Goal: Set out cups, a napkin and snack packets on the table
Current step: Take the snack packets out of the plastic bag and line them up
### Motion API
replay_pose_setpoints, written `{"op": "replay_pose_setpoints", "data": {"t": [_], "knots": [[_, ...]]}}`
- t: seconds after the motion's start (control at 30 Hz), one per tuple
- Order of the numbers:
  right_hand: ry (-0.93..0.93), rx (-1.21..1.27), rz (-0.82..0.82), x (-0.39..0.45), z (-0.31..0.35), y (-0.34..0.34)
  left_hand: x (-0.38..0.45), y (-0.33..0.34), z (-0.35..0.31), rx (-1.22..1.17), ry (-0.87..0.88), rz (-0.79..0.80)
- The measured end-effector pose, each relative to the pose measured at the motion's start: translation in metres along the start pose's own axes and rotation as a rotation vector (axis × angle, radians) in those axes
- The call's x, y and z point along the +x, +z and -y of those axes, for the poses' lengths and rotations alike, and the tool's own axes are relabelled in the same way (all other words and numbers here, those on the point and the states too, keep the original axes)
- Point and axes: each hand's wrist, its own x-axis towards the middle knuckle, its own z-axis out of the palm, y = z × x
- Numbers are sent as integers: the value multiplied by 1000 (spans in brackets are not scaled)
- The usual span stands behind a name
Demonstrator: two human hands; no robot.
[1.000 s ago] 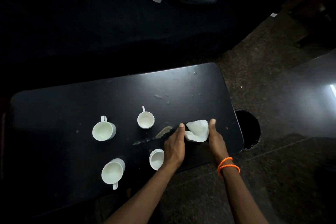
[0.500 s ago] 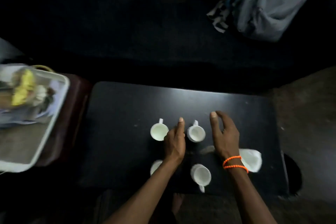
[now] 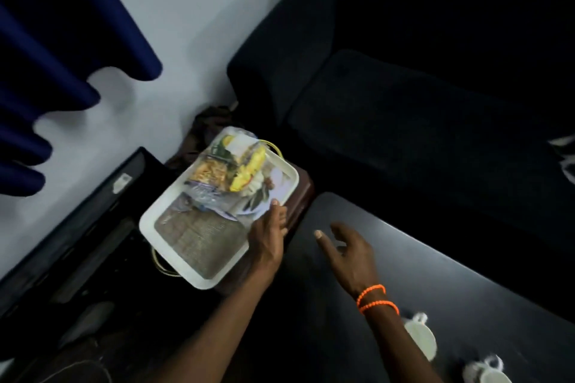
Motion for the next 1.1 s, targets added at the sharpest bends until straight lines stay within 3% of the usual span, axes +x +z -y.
{"op": "replay_pose_setpoints", "data": {"t": [0.13, 0.23, 0.3, 0.43, 0.63, 0.73, 0.8, 0.9, 1.0, 1.1], "knots": [[-23, 89, 72, 50, 63, 59, 58, -67, -30, 247, 132, -340], [66, 221, 88, 87, 100, 100, 100, -109, -45, 352, 62, -570], [171, 317, 109, 107, 114, 126, 122, -128, -48, 292, -22, -627], [269, 425, 129, 125, 121, 156, 151, -143, -43, -26, -147, -308], [353, 473, 44, 124, 114, 171, 158, -136, -41, -326, -146, -105], [435, 345, -94, 123, 120, 159, 143, -120, -45, -245, 14, -55], [486, 461, -141, 120, 127, 141, 131, -108, -47, -139, 134, -24], [506, 868, 88, 110, 140, 109, 108, -89, -48, 107, 429, -12], [388, 1257, 437, 99, 144, 76, 77, -75, -45, 408, 707, 163], [372, 1506, 558, 89, 134, 46, 52, -65, -41, 670, 884, 311]]}}
